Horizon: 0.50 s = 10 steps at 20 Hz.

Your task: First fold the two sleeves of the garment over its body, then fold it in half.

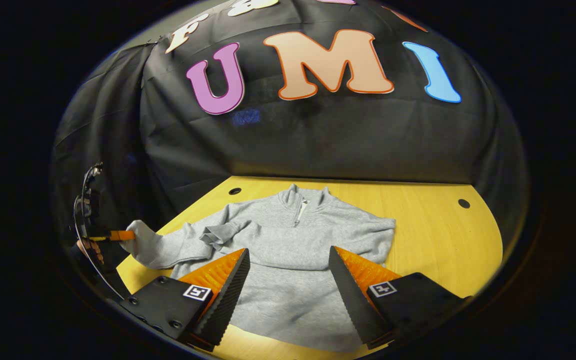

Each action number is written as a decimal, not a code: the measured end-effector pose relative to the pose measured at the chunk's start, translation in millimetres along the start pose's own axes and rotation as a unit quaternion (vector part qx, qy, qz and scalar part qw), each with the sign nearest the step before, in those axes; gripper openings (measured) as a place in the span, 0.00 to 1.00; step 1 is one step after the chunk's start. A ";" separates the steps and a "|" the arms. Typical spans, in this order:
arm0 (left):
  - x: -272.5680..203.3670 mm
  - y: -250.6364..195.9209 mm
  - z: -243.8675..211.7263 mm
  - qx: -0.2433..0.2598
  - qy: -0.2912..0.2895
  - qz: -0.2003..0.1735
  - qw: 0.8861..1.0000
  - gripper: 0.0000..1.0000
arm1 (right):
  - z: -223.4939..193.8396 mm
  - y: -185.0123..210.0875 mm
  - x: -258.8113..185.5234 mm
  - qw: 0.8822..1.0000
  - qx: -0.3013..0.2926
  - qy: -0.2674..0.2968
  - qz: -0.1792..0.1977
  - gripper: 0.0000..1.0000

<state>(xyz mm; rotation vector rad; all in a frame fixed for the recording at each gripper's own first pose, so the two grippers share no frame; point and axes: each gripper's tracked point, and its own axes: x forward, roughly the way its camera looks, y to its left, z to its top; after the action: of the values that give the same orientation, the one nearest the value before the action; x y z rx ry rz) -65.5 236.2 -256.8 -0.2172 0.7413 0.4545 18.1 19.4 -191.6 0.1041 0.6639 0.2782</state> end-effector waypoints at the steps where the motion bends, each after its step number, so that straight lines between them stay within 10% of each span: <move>1: -1.2 -9.7 7.9 0.003 -0.005 -0.008 1.000 0.00 | -0.7 -6.0 -4.6 1.000 0.003 0.000 -0.006 0.98; 10: -4.0 -124.9 58.7 0.076 -0.046 -0.095 0.991 0.00 | -9.2 -44.4 -32.9 0.999 0.019 -0.001 -0.039 0.98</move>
<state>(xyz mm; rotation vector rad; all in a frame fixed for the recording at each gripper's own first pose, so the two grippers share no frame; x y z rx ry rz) 25.9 145.1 -207.8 -0.1211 0.6542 0.2243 -2.5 -32.5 -187.4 0.1141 0.6700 0.1901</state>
